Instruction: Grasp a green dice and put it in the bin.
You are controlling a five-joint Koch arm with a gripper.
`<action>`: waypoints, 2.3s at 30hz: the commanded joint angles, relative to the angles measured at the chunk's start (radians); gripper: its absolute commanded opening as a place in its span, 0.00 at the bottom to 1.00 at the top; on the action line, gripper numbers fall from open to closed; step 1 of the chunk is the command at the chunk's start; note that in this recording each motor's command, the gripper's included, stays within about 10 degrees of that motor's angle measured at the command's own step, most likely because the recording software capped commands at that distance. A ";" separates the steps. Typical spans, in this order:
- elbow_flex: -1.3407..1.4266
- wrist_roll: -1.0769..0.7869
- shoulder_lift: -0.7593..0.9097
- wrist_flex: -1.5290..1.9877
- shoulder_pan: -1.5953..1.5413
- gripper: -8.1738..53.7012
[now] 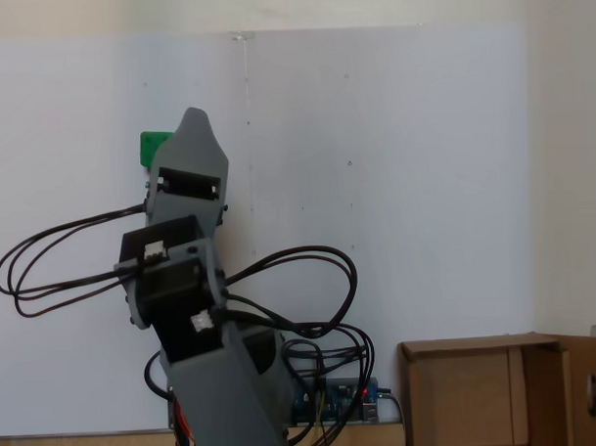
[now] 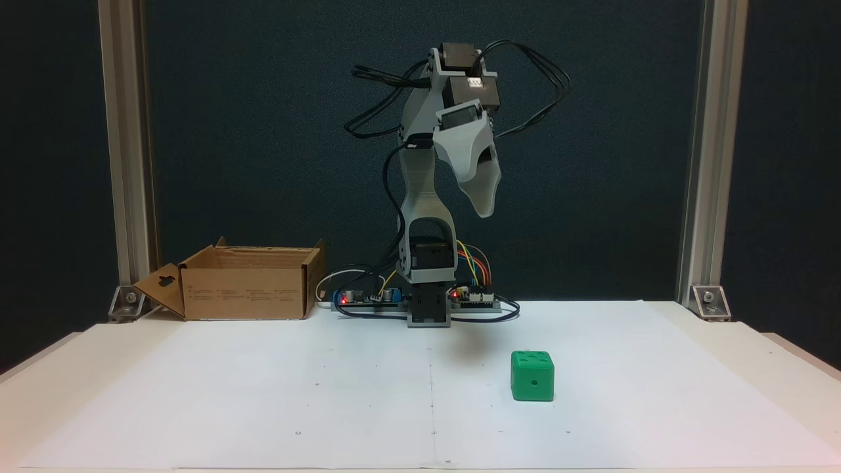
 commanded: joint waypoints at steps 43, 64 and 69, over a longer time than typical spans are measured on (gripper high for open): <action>-0.091 0.259 -0.253 0.080 -0.143 0.82; 0.025 0.132 -0.314 0.009 -0.238 0.81; 0.026 0.123 -0.314 -0.006 -0.236 0.82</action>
